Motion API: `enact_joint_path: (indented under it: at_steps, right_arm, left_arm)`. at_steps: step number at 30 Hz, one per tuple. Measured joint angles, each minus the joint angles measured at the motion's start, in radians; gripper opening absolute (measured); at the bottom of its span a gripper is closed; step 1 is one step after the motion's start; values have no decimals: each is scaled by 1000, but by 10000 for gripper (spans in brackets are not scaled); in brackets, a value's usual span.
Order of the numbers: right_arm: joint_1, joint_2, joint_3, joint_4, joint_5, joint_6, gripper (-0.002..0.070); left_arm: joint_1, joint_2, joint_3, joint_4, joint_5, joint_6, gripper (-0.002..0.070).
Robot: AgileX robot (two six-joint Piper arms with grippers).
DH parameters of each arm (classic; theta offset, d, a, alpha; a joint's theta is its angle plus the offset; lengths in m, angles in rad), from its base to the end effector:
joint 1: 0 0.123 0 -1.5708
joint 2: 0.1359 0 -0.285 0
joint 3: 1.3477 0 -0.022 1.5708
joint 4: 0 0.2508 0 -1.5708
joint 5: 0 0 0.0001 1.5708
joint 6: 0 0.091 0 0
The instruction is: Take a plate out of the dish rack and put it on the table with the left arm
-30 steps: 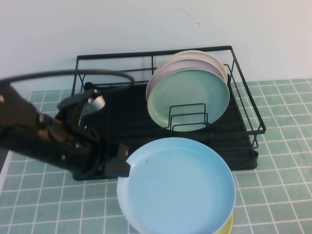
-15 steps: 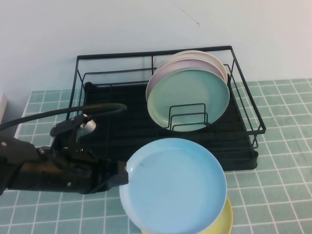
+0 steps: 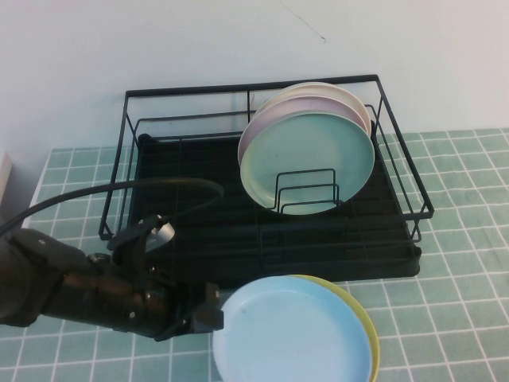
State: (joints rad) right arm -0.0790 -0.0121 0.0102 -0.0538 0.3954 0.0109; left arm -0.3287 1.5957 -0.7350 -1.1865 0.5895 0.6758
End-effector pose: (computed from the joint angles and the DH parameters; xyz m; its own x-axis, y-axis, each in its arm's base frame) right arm 0.0514 -0.0060 0.1749 -0.3037 -0.0148 -0.9527 0.0869 0.9953 -0.0432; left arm 0.2510 -0.1353 0.1784 -0.9563 -0.0613 -0.2858 0.1361 0.7719 -0.6210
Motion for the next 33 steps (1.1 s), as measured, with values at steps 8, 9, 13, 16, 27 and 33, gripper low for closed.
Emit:
enact_joint_path:
  at_steps: [8, 9, 13, 16, 27, 33]
  right_arm:
    - [0, 0, 0, 0, 0, 0, -2]
    - [0, 0, 0, 0, 0, 0, -2]
    - [0, 0, 0, 0, 0, 0, -2]
    - [0, 0, 0, 0, 0, 0, -2]
    - [0, 0, 0, 0, 0, 0, -2]
    - [0, 0, 0, 0, 0, 0, -2]
  left_arm:
    - [0, 18, 0, -157, -2, 138, 241]
    - [0, 18, 0, -181, -2, 145, 272]
    - [0, 18, 0, -258, 22, 159, 322]
    - [0, 16, 0, -296, 76, 213, 250]
    - [0, -301, 0, -291, 171, 361, 3]
    - [0, -587, 0, -241, 146, 363, 1]
